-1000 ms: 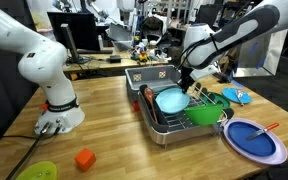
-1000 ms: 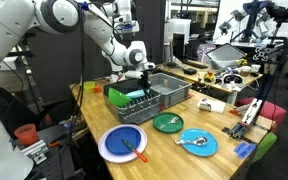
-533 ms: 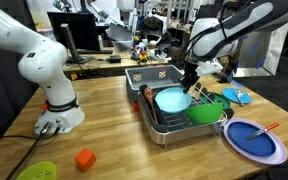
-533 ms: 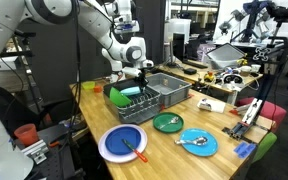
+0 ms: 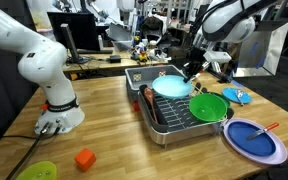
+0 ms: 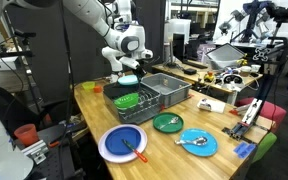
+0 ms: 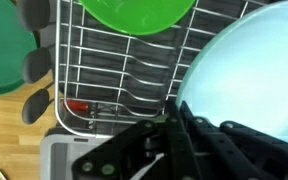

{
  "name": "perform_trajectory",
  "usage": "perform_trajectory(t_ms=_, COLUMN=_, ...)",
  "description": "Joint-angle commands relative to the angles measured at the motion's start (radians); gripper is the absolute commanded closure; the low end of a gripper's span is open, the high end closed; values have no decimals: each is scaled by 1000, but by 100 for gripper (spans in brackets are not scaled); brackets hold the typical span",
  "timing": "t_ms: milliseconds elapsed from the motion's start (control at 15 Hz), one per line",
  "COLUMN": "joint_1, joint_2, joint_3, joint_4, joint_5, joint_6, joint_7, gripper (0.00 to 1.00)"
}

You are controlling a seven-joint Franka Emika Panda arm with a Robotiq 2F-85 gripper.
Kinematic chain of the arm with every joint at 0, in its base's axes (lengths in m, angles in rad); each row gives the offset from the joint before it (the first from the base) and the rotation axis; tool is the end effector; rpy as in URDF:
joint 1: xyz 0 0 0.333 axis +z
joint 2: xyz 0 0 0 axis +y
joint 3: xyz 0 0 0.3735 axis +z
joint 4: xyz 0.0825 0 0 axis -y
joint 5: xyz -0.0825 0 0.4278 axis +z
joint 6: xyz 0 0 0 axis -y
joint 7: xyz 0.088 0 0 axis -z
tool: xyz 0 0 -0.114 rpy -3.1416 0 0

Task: Pick up the light blue plate from the dish rack and put it on the table

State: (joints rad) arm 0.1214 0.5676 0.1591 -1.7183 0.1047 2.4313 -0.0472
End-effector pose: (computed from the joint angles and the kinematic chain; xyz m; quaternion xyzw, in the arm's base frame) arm 0.7257 0.1945 0.2899 -0.9880 -0.1102 -0.0651 0.0867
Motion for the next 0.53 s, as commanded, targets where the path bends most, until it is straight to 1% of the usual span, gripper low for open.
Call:
perform_trajectory(t_ms=0, joint_1=-57, joint_2=-75, joint_3=37, joint_4=-81, joint_5=105, joint_6=84, joint_7=-38, gripper=99)
perform_trajectory(t_ms=200, joint_1=-93, joint_2=-123, joint_3=42, joint_4=-124, joint_5=202, joint_6=145, joint_7=-40, gripper=99)
perform_trajectory(t_ms=467, joint_1=-127, joint_2=-175, joint_3=35, joint_4=-225, joint_5=331, joint_6=260, joint_7=-3, gripper=99)
